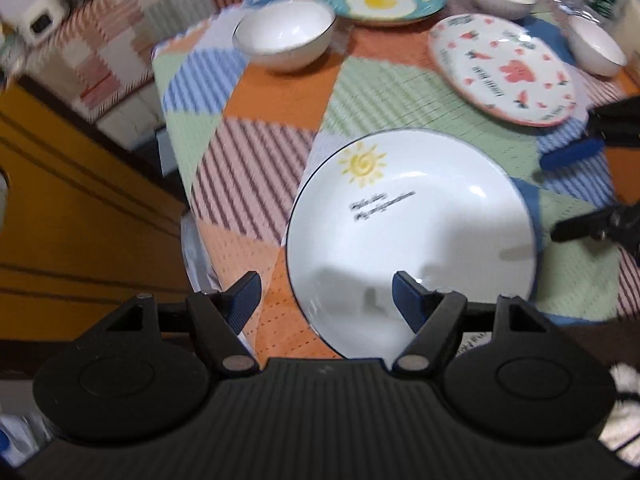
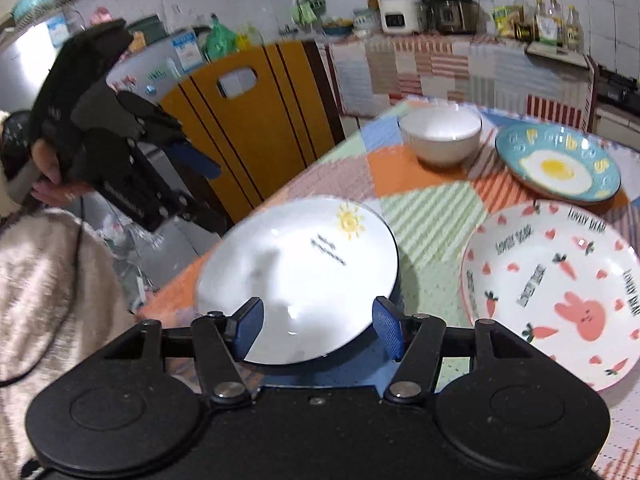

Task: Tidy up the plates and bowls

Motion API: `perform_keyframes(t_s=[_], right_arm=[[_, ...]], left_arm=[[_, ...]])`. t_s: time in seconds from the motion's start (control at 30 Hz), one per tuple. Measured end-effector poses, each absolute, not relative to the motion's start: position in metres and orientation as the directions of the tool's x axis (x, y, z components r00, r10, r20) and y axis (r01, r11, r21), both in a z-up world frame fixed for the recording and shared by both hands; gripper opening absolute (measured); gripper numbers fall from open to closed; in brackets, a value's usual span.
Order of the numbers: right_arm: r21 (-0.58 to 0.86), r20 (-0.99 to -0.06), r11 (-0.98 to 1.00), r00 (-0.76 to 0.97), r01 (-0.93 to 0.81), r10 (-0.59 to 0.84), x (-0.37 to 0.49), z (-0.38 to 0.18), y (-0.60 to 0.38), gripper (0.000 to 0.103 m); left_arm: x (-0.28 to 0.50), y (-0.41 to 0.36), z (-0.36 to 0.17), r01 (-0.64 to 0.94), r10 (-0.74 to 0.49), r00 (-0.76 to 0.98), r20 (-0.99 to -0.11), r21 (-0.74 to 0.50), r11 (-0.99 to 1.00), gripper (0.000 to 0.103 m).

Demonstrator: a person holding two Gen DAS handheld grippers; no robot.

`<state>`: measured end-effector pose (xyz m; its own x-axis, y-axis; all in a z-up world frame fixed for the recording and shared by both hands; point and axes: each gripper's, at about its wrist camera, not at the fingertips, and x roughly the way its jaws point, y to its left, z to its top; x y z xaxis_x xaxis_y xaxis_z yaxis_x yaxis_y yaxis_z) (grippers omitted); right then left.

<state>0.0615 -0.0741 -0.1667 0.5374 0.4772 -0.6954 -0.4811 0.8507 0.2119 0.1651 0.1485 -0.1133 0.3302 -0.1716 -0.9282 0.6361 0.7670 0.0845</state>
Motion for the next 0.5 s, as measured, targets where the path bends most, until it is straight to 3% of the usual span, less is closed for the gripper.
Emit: perform_keyframes(t_s=[0.3, 0.4, 0.5], right_arm=[[0.358, -0.735, 0.868, 0.469, -0.345, 0.489, 0.082, -0.198, -0.075, 0.065], [0.379, -0.730, 0.880, 0.493, -0.286, 0.474, 0.087, -0.203, -0.075, 0.057], [0.413, -0.722, 0.882, 0.510, -0.225, 0.468, 0.088, -0.205, -0.074, 0.052]], left_arm=[[0.183, 0.163, -0.150, 0.608, -0.189, 0.228, -0.955, -0.012, 0.794, 0.064], [0.184, 0.163, -0.160, 0.594, -0.181, 0.199, -0.963, -0.028, 0.804, 0.055], [0.184, 0.163, -0.169, 0.579, -0.154, 0.189, -0.970, -0.017, 0.815, 0.039]])
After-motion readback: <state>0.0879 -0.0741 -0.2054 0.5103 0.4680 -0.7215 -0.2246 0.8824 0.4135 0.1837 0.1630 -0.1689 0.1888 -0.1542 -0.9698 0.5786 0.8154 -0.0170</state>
